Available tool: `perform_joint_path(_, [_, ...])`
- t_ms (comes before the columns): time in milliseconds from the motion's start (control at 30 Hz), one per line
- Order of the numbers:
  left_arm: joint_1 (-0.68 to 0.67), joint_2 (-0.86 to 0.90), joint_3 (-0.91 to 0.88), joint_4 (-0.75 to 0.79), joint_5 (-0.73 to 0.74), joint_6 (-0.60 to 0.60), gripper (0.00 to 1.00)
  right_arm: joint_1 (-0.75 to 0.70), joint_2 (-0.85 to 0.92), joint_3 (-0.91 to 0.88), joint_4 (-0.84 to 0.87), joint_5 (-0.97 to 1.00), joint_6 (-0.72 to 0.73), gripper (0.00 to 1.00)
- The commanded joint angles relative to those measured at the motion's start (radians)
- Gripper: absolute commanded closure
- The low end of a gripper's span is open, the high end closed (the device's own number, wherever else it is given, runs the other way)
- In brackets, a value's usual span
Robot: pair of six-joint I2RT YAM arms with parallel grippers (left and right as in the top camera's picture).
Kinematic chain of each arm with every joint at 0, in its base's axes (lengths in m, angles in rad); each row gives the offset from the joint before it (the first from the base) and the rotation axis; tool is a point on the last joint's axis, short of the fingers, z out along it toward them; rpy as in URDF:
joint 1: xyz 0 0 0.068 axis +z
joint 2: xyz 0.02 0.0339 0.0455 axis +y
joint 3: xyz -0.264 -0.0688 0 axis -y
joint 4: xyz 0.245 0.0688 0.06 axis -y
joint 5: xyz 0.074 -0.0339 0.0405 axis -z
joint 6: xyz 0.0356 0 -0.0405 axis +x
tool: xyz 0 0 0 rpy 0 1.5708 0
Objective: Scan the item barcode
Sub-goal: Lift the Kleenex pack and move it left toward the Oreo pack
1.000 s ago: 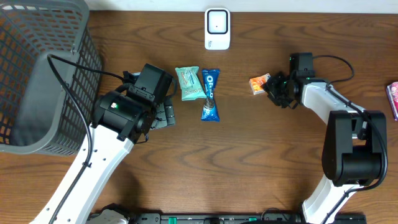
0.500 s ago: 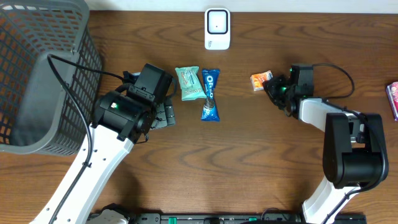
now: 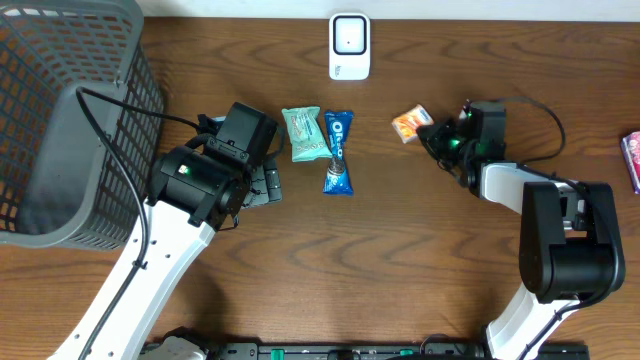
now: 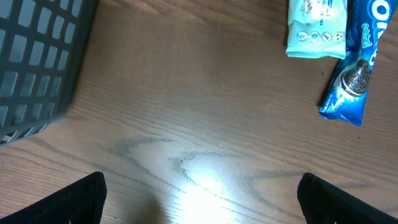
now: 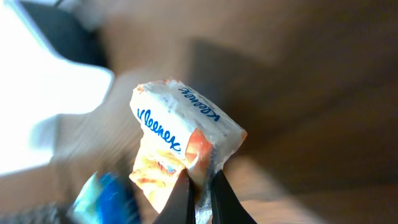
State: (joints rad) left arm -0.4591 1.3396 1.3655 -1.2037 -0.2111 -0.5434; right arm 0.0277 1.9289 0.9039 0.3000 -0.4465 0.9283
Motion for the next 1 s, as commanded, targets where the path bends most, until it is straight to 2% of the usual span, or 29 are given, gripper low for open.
perform_joint_path(0, [0.003, 0.007, -0.002, -0.003, -0.002, -0.004, 0.02, -0.005, 0.005, -0.003, 0.05, -0.266, -0.084, 0.99])
perform_joint_path(167, [0.003, 0.007, -0.002, -0.003, -0.002, -0.004, 0.02, -0.01, 0.005, -0.003, 0.132, -0.587, -0.168, 0.99])
perform_joint_path(367, [0.003, 0.007, -0.002, -0.003, -0.002, -0.004, 0.02, -0.008, 0.005, -0.003, 0.131, -0.894, -0.346, 0.99])
perform_joint_path(567, [0.003, 0.007, -0.002, -0.003, -0.002, -0.004, 0.02, -0.008, 0.005, -0.003, 0.136, -1.111, -0.537, 0.99])
perform_joint_path(800, [0.003, 0.007, -0.002, -0.003, -0.002, -0.004, 0.02, -0.007, 0.005, -0.004, 0.171, -1.115, -0.687, 0.99])
perform_joint_path(967, [0.003, 0.007, -0.002, -0.003, -0.002, -0.004, 0.02, -0.006, 0.005, -0.004, 0.267, -1.115, -0.697, 0.99])
